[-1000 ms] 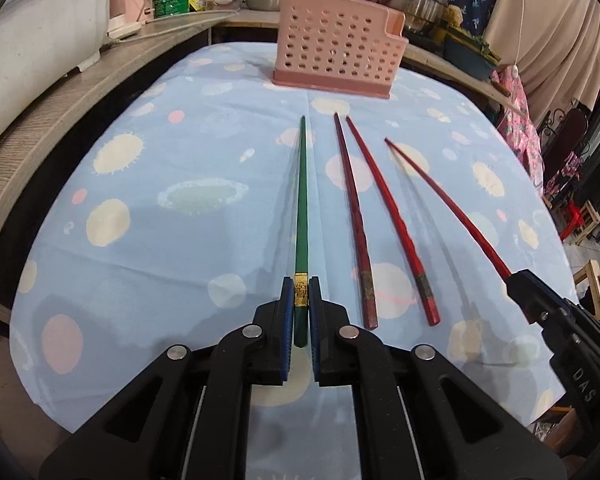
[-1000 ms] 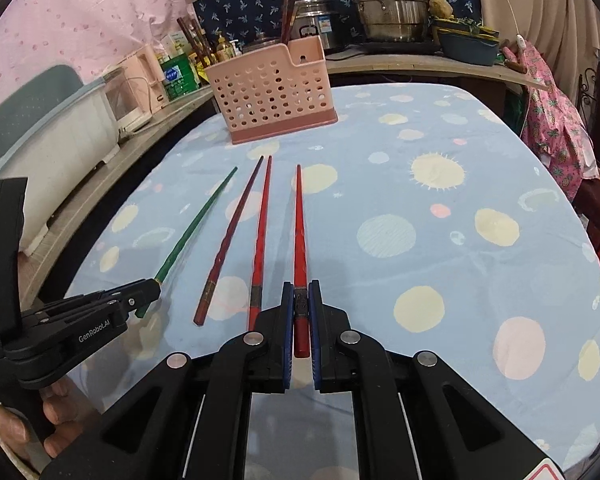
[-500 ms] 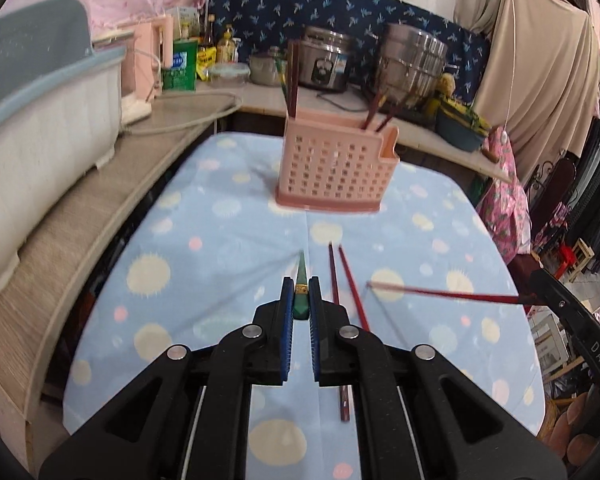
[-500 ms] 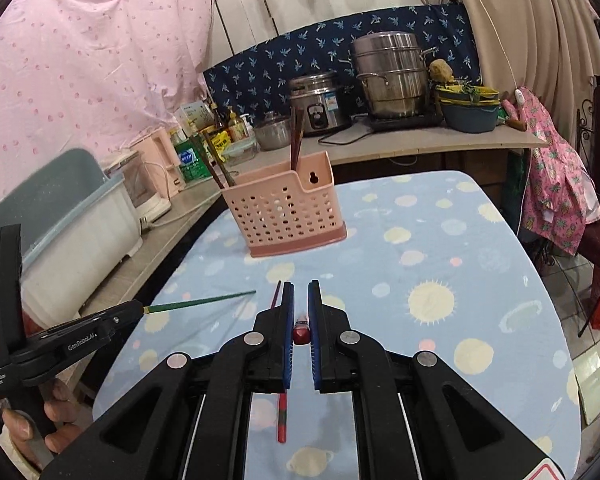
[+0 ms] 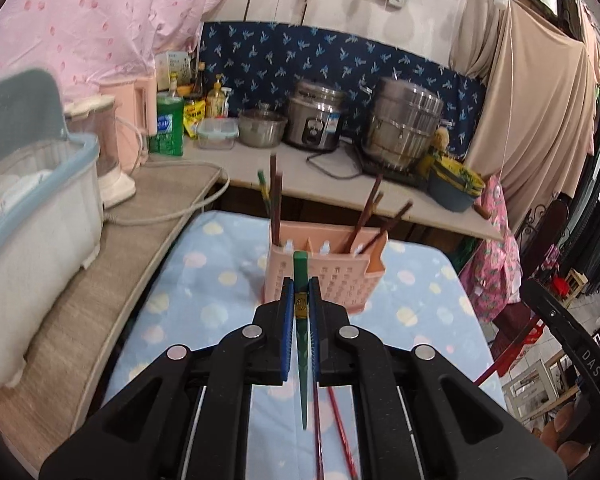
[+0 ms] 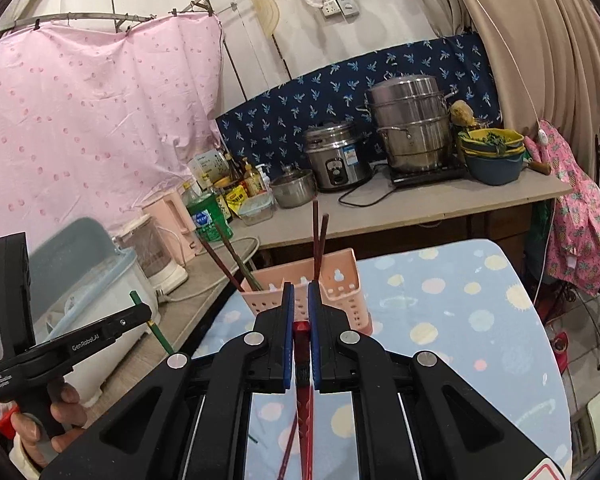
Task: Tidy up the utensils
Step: 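Lift both held chopsticks and carry them over the pink basket, then lower the chopsticks into the pink basket and open both grippers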
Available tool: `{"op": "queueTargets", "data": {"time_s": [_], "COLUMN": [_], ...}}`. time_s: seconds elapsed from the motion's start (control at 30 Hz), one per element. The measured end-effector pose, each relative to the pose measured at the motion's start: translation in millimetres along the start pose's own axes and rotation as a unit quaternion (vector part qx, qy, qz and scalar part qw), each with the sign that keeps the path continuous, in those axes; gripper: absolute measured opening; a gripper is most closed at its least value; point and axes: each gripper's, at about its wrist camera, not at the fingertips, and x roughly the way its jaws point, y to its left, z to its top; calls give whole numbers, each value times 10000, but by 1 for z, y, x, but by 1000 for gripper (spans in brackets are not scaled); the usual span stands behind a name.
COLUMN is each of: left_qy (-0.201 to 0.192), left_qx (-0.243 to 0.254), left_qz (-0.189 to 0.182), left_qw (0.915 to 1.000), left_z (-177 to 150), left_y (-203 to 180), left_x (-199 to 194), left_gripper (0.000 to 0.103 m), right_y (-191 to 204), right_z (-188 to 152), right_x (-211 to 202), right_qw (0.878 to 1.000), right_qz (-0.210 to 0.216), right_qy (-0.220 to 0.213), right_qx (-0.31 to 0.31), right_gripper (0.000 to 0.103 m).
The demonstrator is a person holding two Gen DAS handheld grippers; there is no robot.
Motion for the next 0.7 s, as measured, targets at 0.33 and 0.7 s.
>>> {"op": "queueTargets", "data": {"time_s": [0.33,0.7], "left_qy": [-979,-1122], "left_qx": [-36,-85], "left_qz": [114,338], "left_qw": [9951,9931], "left_z": [99,134], "left_y": [-12,-10], "left_x": [2,61], "left_gripper": [7,7], "right_y": [11,11], "right_z": [95,140], "right_x": [44,121], "right_qw": [9967,9947], "right_qz": [205,98], "right_qy": [-749,-963], "right_qx": [222,360], "right_gripper": [7,7]}}
